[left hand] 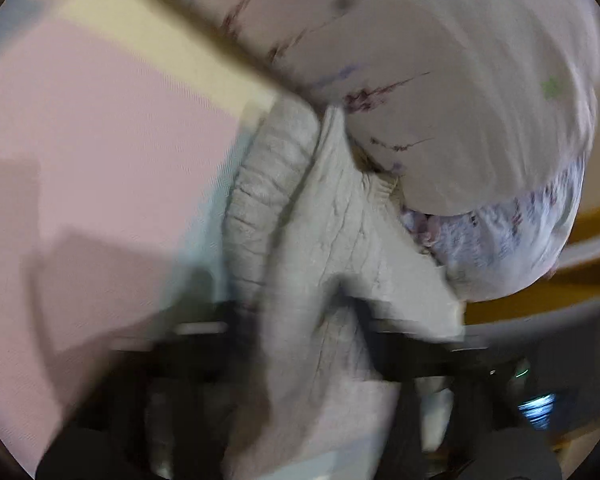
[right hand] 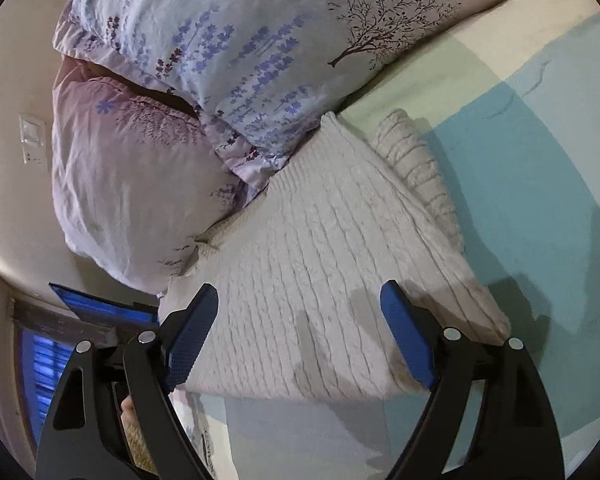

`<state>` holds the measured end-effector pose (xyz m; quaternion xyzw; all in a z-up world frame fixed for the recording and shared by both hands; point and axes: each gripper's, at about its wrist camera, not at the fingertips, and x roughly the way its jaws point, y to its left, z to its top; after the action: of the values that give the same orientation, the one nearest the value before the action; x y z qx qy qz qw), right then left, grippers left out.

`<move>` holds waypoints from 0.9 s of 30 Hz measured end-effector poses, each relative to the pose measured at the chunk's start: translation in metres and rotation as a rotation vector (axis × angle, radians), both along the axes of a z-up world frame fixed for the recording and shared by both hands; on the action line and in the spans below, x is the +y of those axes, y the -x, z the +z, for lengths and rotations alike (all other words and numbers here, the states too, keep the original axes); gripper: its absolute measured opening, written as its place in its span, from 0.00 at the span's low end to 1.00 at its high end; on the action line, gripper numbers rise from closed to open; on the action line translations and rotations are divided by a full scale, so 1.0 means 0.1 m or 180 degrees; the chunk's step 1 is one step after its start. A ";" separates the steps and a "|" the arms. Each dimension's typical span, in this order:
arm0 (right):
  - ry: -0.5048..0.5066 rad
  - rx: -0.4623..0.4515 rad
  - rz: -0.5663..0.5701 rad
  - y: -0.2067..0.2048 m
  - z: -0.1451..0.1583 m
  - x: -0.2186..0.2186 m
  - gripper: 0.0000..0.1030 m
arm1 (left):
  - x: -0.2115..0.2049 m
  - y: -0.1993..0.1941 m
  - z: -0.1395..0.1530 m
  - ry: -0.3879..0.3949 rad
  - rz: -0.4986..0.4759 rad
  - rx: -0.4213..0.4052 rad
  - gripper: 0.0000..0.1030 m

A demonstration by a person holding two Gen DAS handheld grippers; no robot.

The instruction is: Fold small clothes

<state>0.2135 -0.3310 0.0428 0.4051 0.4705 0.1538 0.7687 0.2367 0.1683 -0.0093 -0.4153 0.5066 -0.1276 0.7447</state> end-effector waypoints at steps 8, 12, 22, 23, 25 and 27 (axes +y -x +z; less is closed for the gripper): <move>0.0213 -0.0265 -0.0146 0.13 0.35 -0.62 0.83 | -1.42 -0.15 1.04 0.0597 -0.0497 -0.0801 0.16; 0.0303 -0.0268 -0.0221 -0.02 0.40 -0.86 0.83 | -2.68 -0.42 0.87 0.1354 -0.1222 -0.0562 0.42; 0.0257 -0.0123 0.0625 -0.41 0.16 -0.39 0.47 | -1.96 -0.18 0.76 0.0038 -0.0469 -0.0495 0.74; 0.0324 -0.0099 0.0703 -0.45 0.13 -0.28 0.47 | -1.92 -0.14 0.71 -0.0027 -0.0445 -0.0425 0.74; 0.0567 0.0105 0.0795 -0.54 -0.01 -0.08 0.47 | -1.91 -0.08 0.62 -0.0096 -0.0418 -0.0375 0.76; 0.0551 0.0172 0.0763 -0.56 -0.11 -0.03 0.47 | -1.88 -0.02 0.60 -0.0159 -0.0425 -0.0329 0.76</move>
<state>0.2696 -0.3337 0.0319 0.2822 0.5476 0.1923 0.7639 0.2391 -0.0195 0.0503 -0.3547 0.4970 -0.1856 0.7699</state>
